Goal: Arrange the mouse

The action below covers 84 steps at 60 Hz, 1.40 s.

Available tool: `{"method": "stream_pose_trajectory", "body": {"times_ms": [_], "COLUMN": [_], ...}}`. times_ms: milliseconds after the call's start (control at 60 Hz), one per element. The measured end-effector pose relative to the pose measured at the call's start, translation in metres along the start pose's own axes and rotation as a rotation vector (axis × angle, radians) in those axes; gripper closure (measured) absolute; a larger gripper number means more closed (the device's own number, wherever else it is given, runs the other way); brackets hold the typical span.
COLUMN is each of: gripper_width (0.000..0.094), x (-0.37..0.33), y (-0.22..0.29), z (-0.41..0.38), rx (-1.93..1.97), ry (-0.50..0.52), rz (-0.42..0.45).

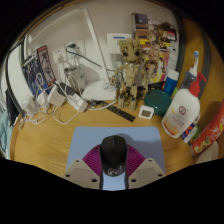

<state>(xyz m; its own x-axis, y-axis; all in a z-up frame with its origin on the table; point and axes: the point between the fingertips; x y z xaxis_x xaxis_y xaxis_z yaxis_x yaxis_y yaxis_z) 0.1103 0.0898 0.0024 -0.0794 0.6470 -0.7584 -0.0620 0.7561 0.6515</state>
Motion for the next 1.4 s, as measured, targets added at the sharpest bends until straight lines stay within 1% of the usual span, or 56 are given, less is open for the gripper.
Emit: {"method": "stream_pose_trajectory", "body": {"times_ms": [83, 100, 150, 183, 200, 217, 283, 367, 383, 467, 483, 500, 517, 583, 700, 817, 950, 1067, 1167, 1283, 1400], "gripper_width": [0.0643, 0.0645, 0.0634, 0.0616, 0.0592, 0.0593, 0.0522, 0.0463, 0.0433, 0.0164, 0.0041, 0.0086, 0.0057, 0.0076, 0.0078, 0.0078, 0.0073, 0.0075, 0.0072, 0.0071, 0.0075], "x": [0.009, 0.010, 0.010, 0.010, 0.011, 0.010, 0.010, 0.010, 0.009, 0.002, -0.001, -0.003, -0.007, -0.023, -0.066, -0.124, -0.199, -0.257, -0.298, -0.330, -0.347], "y": [-0.017, -0.014, -0.014, -0.015, -0.015, -0.015, -0.016, -0.017, -0.018, -0.026, -0.027, -0.027, -0.027, -0.030, -0.026, 0.000, 0.049, 0.083, 0.098, 0.101, 0.090], "z": [-0.001, -0.002, -0.003, -0.002, -0.002, -0.002, -0.002, 0.000, 0.001, 0.005, 0.005, 0.004, 0.003, 0.005, 0.003, -0.009, -0.038, -0.071, -0.098, -0.128, -0.153], "rx": [-0.034, -0.030, -0.008, -0.014, -0.022, -0.028, -0.019, -0.009, -0.014, -0.042, -0.044, -0.043, -0.040, -0.029, -0.021, -0.010, 0.016, 0.039, 0.030, 0.009, -0.011], "ry": [0.005, 0.008, 0.015, 0.016, 0.015, 0.014, 0.011, -0.002, -0.007, -0.032, -0.032, -0.032, -0.033, -0.057, -0.097, -0.127, -0.148, -0.118, -0.107, -0.088, -0.072], "rz": [-0.044, -0.021, -0.017, -0.021, -0.021, -0.022, -0.030, -0.040, -0.040, -0.066, -0.067, -0.065, -0.062, -0.058, -0.034, 0.033, 0.154, 0.255, 0.302, 0.339, 0.347]}}
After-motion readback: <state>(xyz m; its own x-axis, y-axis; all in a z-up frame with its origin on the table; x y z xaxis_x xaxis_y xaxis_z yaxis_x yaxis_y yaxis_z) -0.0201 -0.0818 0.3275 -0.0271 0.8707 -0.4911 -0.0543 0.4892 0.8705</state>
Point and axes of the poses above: the point between the fingertips, and its own axes, seen from behind it with the camera up: z to the right, y up, x forward, the way the camera looks, and after that the axes turned 6 degrees about -x, right-handed
